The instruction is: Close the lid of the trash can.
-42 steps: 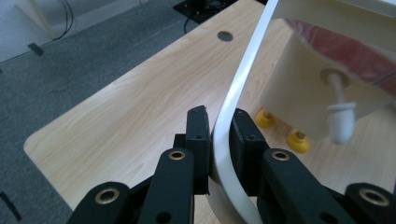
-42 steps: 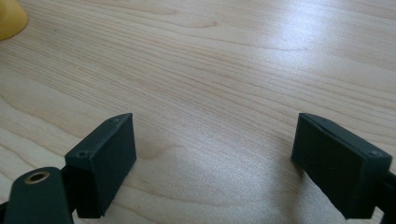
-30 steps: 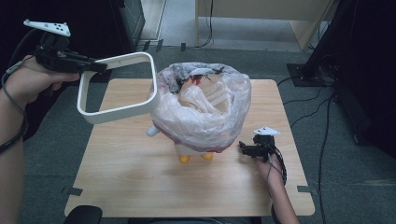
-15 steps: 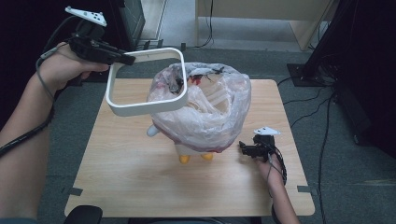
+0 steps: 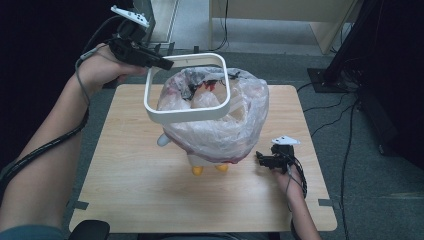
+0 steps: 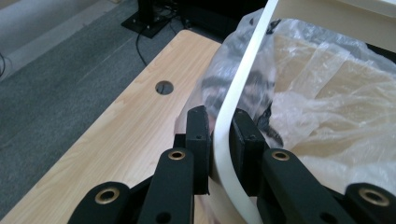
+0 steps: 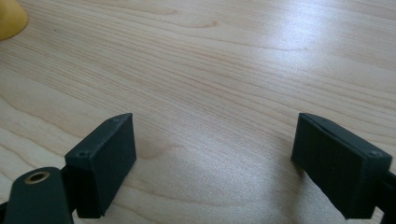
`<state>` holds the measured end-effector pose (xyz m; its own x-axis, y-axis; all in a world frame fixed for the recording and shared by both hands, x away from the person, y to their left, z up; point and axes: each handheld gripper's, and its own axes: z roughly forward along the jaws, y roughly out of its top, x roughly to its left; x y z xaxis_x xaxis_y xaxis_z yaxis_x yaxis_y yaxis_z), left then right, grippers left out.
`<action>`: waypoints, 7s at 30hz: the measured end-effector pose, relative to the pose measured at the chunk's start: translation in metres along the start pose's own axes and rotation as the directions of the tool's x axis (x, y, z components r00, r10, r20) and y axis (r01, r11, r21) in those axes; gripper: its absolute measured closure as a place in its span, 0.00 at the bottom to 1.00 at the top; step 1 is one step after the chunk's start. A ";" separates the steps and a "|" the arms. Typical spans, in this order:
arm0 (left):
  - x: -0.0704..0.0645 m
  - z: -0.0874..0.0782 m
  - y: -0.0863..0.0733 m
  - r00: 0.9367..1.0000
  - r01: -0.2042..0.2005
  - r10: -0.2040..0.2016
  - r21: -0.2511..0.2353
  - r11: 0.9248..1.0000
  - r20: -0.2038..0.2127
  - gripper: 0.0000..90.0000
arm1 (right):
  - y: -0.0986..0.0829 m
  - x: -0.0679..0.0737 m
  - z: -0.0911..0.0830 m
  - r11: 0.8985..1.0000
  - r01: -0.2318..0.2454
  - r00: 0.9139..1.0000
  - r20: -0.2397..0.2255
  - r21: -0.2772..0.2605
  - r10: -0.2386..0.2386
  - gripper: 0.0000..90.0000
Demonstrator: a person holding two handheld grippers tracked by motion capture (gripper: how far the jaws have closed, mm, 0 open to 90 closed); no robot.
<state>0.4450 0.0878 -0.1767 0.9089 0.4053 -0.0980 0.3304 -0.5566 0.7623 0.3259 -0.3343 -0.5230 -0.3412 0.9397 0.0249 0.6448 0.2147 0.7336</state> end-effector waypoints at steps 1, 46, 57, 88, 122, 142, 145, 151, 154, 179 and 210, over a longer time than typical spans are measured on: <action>-0.001 0.003 0.002 1.000 -0.003 0.003 -0.002 1.000 0.002 0.89 | 0.000 0.000 0.000 1.000 0.000 1.000 0.000 0.000 0.000 0.15; -0.015 0.056 0.004 0.992 -0.098 0.102 0.059 0.993 -0.072 0.90 | 0.000 0.000 0.000 1.000 0.000 1.000 0.001 -0.001 0.000 0.15; -0.013 0.056 0.001 0.994 -0.094 0.097 0.055 0.994 -0.054 0.90 | 0.000 0.000 0.000 1.000 0.000 1.000 0.001 -0.001 0.000 0.15; -0.009 0.047 0.000 0.998 -0.051 0.051 -0.015 0.999 -0.041 0.76 | 0.000 0.000 0.000 1.000 0.000 1.000 0.000 0.000 0.000 0.15; -0.002 0.041 -0.005 0.999 0.021 -0.021 -0.016 1.000 0.025 0.75 | 0.000 0.000 0.000 1.000 -0.001 1.000 0.001 0.000 0.001 0.15; 0.008 0.014 -0.013 0.999 0.016 -0.020 -0.111 0.994 -0.042 0.44 | 0.000 0.000 0.000 1.000 -0.001 1.000 0.000 -0.001 0.001 0.15; 0.008 0.011 -0.015 0.999 0.009 -0.015 -0.118 0.993 -0.048 0.43 | 0.000 0.000 0.000 1.000 -0.001 1.000 0.000 -0.001 0.001 0.15; 0.011 -0.002 -0.019 0.997 0.011 -0.021 -0.134 0.991 -0.074 0.43 | 0.000 0.000 0.000 1.000 -0.001 1.000 0.000 -0.001 0.001 0.15; 0.014 -0.007 -0.023 0.996 0.011 -0.023 -0.132 0.991 -0.088 0.43 | 0.000 0.000 0.000 1.000 -0.001 1.000 0.001 -0.001 0.001 0.15; 0.034 0.000 -0.073 0.992 0.048 -0.061 -0.114 0.992 -0.110 0.33 | 0.000 0.000 0.000 1.000 -0.001 1.000 0.001 0.000 0.001 0.15; 0.042 0.040 -0.144 0.985 0.109 -0.120 -0.096 0.989 -0.122 0.23 | 0.000 0.000 0.000 1.000 -0.001 1.000 0.000 -0.001 0.001 0.15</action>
<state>0.4462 0.1560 -0.3168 0.8246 0.5550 -0.1100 0.4014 -0.4368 0.8051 0.3258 -0.3343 -0.5230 -0.3405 0.9399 0.0254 0.6446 0.2137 0.7340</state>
